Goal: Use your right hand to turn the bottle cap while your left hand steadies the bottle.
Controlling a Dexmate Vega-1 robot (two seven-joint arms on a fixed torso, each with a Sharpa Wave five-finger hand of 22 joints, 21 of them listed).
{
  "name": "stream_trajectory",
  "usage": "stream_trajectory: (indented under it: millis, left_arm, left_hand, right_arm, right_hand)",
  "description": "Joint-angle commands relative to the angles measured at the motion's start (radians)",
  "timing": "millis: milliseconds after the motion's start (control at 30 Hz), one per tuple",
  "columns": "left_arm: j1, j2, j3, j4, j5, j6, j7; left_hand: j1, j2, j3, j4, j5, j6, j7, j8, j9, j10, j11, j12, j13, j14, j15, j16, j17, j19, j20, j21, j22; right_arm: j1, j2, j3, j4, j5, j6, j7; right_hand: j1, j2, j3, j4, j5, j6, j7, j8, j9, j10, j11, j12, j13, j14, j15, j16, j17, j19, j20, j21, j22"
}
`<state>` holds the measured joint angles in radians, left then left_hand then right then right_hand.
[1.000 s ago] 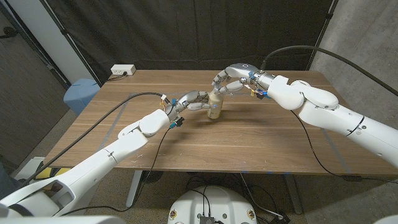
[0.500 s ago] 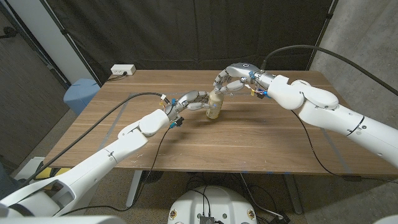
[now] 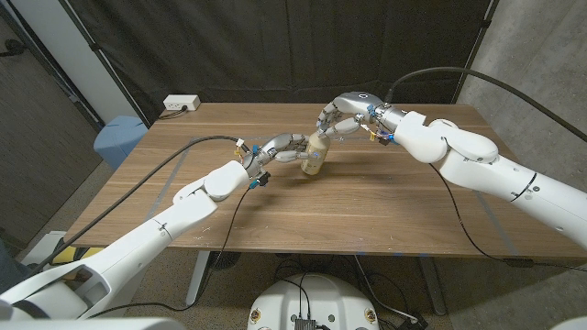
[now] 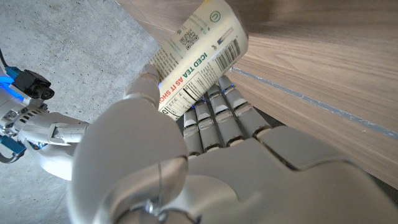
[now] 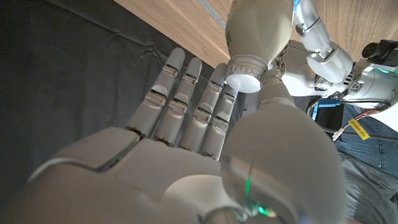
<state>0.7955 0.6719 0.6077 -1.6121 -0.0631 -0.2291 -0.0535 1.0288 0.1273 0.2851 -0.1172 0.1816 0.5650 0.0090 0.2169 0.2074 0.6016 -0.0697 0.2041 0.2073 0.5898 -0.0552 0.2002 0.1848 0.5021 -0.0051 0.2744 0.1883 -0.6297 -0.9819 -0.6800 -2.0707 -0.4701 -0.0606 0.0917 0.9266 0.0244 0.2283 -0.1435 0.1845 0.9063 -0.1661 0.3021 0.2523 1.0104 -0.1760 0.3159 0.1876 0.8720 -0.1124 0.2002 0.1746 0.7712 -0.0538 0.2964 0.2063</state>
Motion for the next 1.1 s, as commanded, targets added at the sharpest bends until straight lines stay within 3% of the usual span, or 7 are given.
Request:
stream_trajectory:
  millis: [33, 1100]
  left_arm:
    - [0.000, 0.008, -0.007, -0.008, -0.002, 0.006, 0.000]
    - [-0.037, 0.006, -0.014, 0.043, -0.086, -0.042, -0.117]
  left_hand:
    - [0.021, 0.015, 0.015, 0.003, 0.006, 0.016, 0.001, 0.008, 0.005, 0.013, 0.002, 0.007, 0.006, 0.018, -0.026, 0.008, 0.005, 0.015, 0.000, 0.009, 0.005]
    - [0.017, 0.019, 0.020, 0.009, 0.004, 0.047, 0.008, 0.017, 0.006, 0.041, 0.004, 0.013, 0.006, 0.055, -0.029, 0.015, 0.006, 0.039, 0.002, 0.019, 0.006]
  right_arm:
    - [0.001, 0.002, -0.004, 0.004, -0.002, 0.016, -0.021]
    - [0.042, 0.012, -0.018, 0.107, -0.031, 0.204, -0.075]
  right_hand:
    - [0.057, 0.064, 0.013, -0.001, -0.001, 0.073, -0.057, 0.007, 0.004, 0.035, -0.020, 0.007, 0.002, 0.010, -0.099, -0.003, 0.001, 0.001, -0.009, 0.008, 0.002]
    - [0.129, 0.094, 0.049, -0.019, -0.002, 0.084, -0.056, -0.003, -0.001, 0.036, -0.034, -0.009, 0.003, -0.001, -0.106, -0.015, 0.003, -0.027, -0.026, 0.002, 0.006]
